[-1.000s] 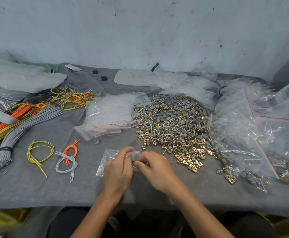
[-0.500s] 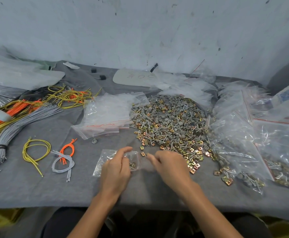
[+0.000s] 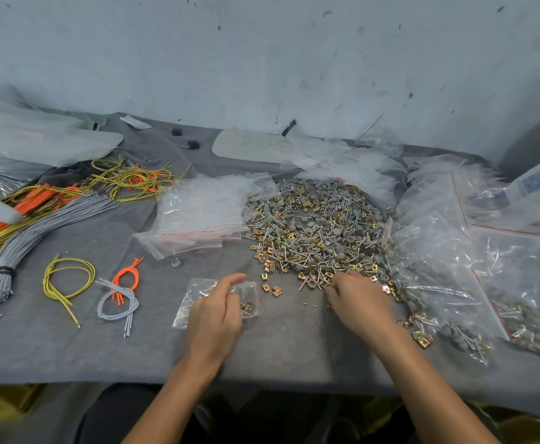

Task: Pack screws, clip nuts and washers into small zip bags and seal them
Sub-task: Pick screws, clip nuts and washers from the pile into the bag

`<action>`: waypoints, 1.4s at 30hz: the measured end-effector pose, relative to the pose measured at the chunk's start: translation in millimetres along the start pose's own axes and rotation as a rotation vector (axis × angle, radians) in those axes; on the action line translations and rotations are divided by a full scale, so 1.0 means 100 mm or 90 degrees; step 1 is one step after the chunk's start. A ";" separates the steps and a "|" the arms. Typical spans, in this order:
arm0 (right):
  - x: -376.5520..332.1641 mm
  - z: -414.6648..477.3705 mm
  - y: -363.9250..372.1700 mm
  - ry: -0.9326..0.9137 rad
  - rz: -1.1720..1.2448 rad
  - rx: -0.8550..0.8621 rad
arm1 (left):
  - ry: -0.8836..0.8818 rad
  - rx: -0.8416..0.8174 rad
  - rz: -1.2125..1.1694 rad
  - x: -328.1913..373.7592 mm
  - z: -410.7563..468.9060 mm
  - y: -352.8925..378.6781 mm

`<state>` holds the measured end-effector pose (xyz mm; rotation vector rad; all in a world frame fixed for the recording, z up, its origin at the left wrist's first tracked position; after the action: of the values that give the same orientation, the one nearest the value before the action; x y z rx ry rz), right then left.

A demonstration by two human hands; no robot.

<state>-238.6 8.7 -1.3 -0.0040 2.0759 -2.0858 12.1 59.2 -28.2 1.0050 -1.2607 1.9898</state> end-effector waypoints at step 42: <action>-1.22 -0.10 0.35 0.061 0.742 0.090 | -0.020 -0.009 0.023 -0.02 0.00 0.01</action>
<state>-115.4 36.4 -19.2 1.0525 1.3464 -1.4393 12.8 58.2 -30.6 1.0175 -1.3160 1.9974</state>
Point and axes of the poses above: each hand's wrist, its own z-axis towards the middle knuckle, its own y-axis out of the palm, x = y × z, the point moved 3 cm from there along z, towards the middle knuckle, and after that the axes turned 5 degrees about -y, right-handed, at the moved point
